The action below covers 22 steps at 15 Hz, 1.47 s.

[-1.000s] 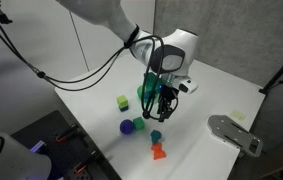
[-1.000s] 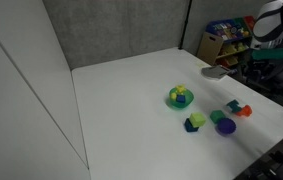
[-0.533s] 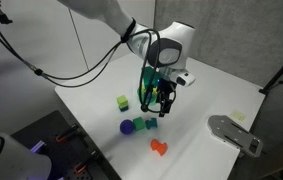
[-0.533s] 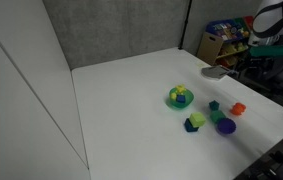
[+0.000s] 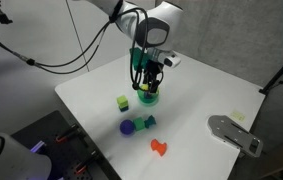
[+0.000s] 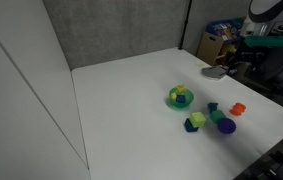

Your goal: Take the blue animal toy out of the bowl and put it on the table

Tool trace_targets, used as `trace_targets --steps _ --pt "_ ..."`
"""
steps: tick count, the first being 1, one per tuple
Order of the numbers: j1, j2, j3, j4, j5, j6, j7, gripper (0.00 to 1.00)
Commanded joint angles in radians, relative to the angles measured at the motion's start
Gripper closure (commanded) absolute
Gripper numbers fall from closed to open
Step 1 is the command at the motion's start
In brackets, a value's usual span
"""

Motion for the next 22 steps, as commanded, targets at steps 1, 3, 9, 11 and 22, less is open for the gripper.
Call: trace_targets --steps 1,3,9,11,22 --pt "0.009 -0.071 0.035 -0.024 0.034 -0.068 -0.087 0.00" --pt "0.025 -0.108 0.055 -0.048 0.019 -0.081 -0.143 0.00" --pt "0.080 -0.226 0.104 -0.134 -0.059 -0.026 -0.235 0.00" --pt "0.094 -0.272 0.118 -0.164 -0.098 0.004 -0.228 0.00" --pt "0.102 -0.438 0.145 -0.319 -0.060 0.173 -0.185 0.00"
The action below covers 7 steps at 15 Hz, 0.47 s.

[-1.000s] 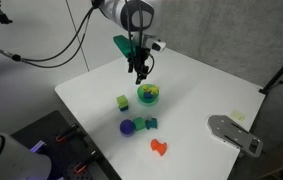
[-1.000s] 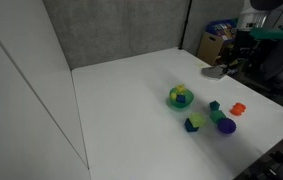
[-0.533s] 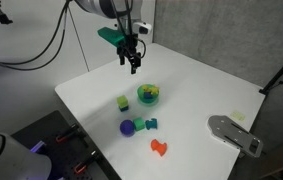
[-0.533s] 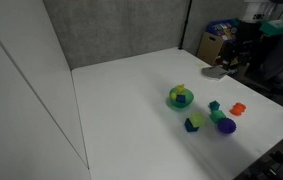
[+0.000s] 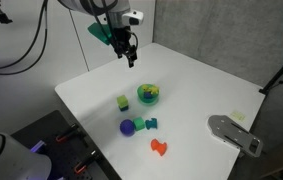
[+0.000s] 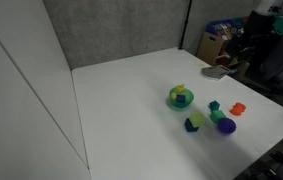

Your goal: Take the blue animal toy out of the bowl and put it on the table

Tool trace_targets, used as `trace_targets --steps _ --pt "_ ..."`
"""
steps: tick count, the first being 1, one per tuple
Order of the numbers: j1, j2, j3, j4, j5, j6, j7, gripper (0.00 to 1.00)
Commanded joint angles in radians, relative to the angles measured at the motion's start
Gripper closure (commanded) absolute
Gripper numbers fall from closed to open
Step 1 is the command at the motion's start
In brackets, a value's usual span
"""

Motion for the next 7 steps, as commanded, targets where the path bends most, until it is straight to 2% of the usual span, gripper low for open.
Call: trace_targets --steps 1,7 --pt "-0.005 -0.032 0.001 -0.031 0.064 -0.029 -0.001 0.00" --pt "-0.008 -0.008 0.006 -0.024 0.060 -0.024 -0.001 0.00"
